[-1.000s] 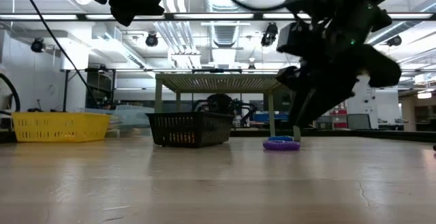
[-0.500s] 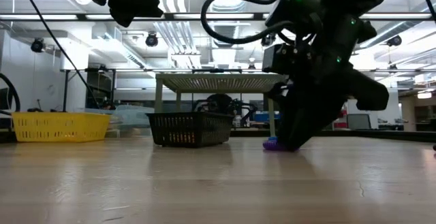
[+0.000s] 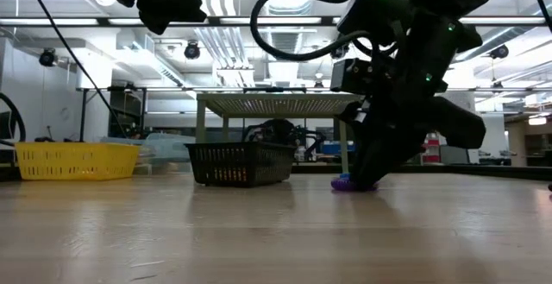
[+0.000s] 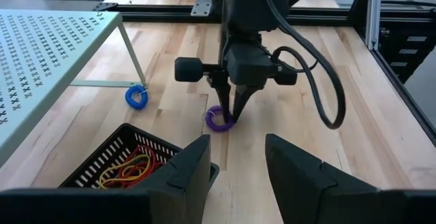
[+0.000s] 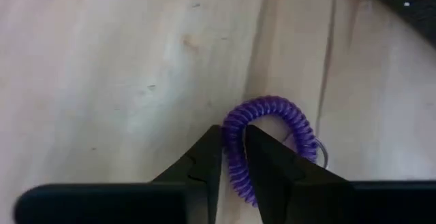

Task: Pick & Place Office Desk Supplies
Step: Put the violet spring rubber band into the yellow bin

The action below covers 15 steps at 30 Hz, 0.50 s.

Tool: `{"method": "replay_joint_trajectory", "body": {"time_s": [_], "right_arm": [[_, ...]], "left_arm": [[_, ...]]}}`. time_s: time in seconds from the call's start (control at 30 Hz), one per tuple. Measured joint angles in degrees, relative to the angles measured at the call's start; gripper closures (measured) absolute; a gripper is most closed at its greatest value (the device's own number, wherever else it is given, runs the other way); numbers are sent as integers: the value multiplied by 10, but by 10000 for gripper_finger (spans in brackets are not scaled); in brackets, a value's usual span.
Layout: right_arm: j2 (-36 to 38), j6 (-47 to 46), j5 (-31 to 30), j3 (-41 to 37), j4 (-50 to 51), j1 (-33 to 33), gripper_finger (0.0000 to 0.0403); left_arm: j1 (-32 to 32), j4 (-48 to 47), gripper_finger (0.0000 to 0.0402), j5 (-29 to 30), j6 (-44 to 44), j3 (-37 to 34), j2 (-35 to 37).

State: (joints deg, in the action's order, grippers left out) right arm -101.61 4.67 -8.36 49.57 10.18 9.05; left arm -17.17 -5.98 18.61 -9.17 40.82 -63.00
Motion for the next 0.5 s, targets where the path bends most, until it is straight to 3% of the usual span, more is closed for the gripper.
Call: {"method": "replay_joint_trajectory", "body": {"time_s": [0.2,0.5], "right_arm": [[0,0,-10,4,3,-1,387],[-1,12,-6,24,10,12,381]], "left_arm": [[0,0,256,0,0,0,0],[0,0,256,0,0,0,0]]}}
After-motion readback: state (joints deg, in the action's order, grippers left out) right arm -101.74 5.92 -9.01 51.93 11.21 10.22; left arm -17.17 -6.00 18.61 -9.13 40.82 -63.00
